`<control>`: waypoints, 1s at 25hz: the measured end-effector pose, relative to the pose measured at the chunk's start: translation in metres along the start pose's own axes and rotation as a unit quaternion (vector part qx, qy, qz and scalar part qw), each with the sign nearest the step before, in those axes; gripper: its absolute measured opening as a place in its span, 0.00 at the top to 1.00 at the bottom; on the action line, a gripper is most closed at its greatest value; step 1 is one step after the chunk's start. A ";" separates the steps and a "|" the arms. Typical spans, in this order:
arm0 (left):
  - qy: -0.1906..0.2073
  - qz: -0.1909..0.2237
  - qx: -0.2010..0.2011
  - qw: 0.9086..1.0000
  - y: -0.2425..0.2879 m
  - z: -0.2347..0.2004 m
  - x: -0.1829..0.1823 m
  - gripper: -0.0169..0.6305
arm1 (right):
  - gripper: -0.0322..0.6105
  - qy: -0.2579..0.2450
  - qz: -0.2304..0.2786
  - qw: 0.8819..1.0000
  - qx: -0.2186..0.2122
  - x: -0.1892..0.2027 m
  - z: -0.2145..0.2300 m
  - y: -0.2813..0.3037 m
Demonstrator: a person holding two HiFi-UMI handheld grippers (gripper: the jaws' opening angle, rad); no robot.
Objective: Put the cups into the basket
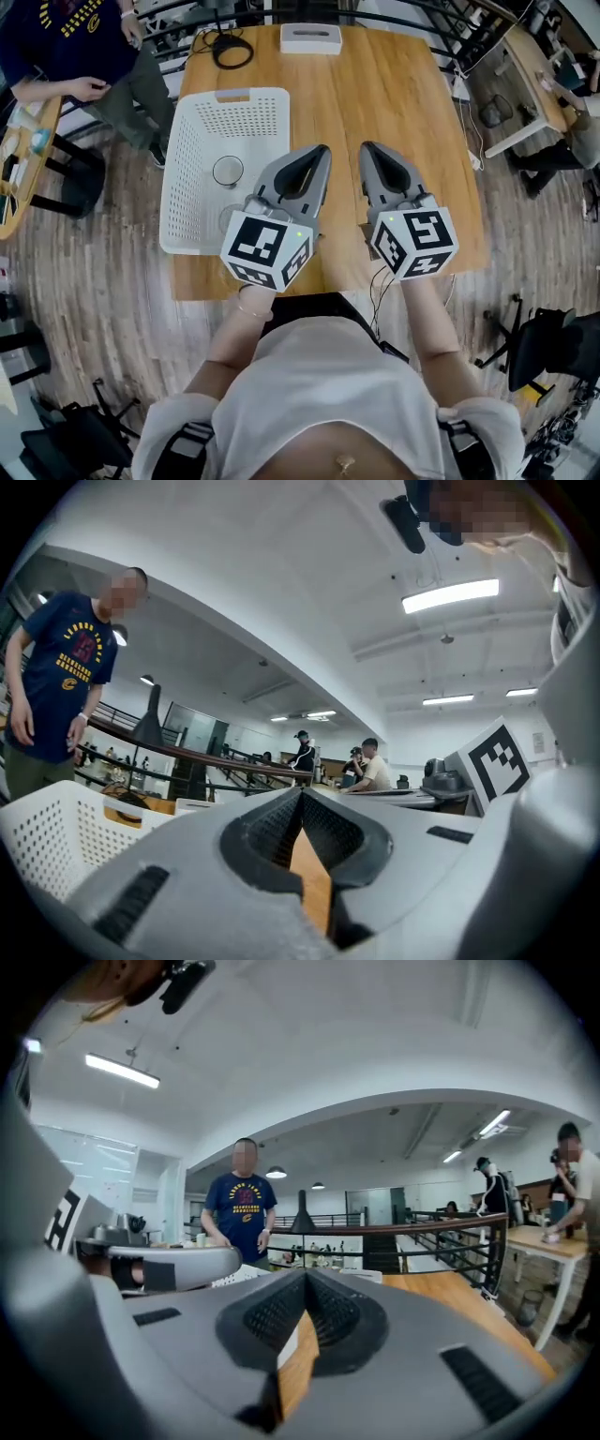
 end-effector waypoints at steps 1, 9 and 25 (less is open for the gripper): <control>-0.002 -0.001 0.014 1.000 0.006 0.010 0.001 0.96 | 0.94 0.009 0.007 1.000 0.021 -0.001 0.010 -0.011; 0.004 -0.020 0.078 0.997 0.034 0.063 0.020 0.96 | 0.94 0.008 0.036 0.992 0.118 -0.003 0.041 -0.066; 0.031 -0.029 0.075 0.996 0.039 0.072 0.031 0.96 | 0.94 0.007 0.025 0.993 0.112 0.012 0.040 -0.068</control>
Point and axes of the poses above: the fingertips, and each gripper's own axes: y forward along the fingers, z to its right, x out of its underside, the point moved 3 cm from there along -y, backward along the fingers, and after that the axes turned 4 degrees about z, right-handed, at the moved point
